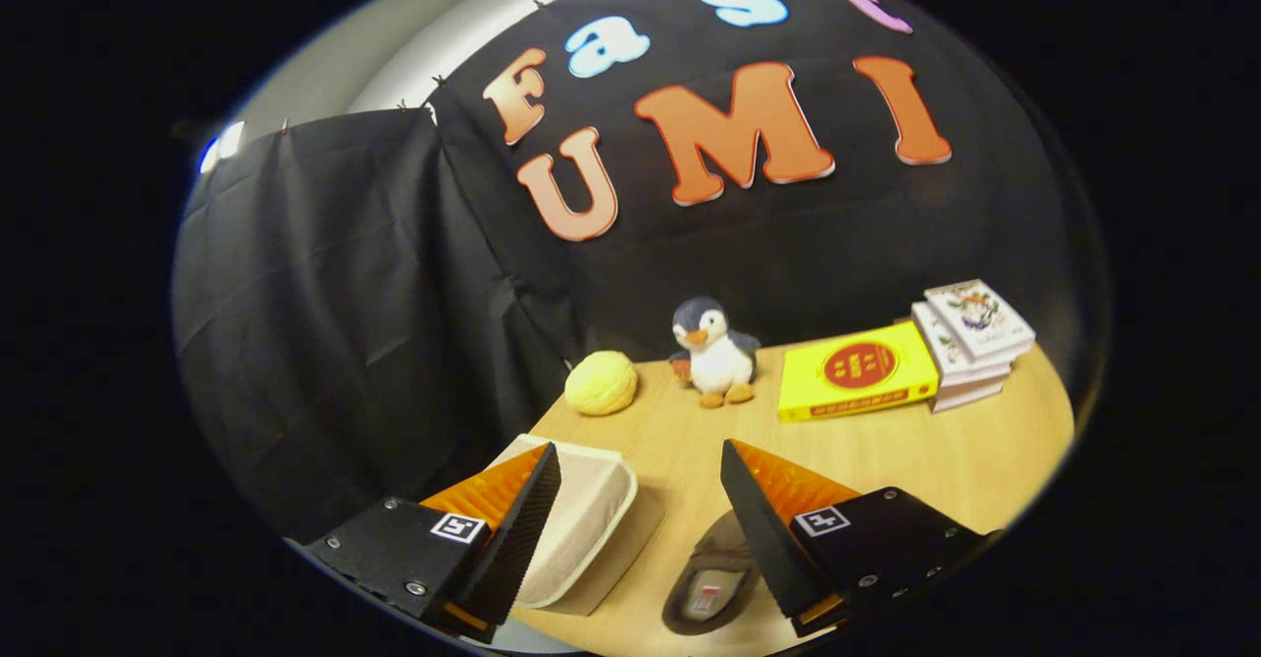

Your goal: Open the storage box then place both shoes into the box .Put the left shoe in first, then the right shoe, with the right side of both shoes facing outward in a uniform manner.

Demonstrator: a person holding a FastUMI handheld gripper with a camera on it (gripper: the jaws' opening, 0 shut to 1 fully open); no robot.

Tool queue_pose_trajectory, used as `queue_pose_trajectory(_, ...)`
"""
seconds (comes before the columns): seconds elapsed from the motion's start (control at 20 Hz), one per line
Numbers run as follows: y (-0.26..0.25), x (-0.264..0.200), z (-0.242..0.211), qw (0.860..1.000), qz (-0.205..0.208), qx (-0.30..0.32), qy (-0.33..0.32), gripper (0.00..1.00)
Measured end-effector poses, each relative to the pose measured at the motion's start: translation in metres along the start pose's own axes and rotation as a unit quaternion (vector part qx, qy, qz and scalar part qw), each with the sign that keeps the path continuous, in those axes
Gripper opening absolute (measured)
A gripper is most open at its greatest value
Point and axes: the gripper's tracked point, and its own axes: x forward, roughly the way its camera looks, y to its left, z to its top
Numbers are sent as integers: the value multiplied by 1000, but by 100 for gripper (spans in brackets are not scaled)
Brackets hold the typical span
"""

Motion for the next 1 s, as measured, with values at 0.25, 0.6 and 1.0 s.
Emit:
queue_pose_trajectory(0.25,8,19,-74,993,36,56,95,98)
queue_pose_trajectory(0.6,43,55,-151,964,97,137,207,98)
queue_pose_trajectory(1.0,62,69,-168,931,139,252,225,98)
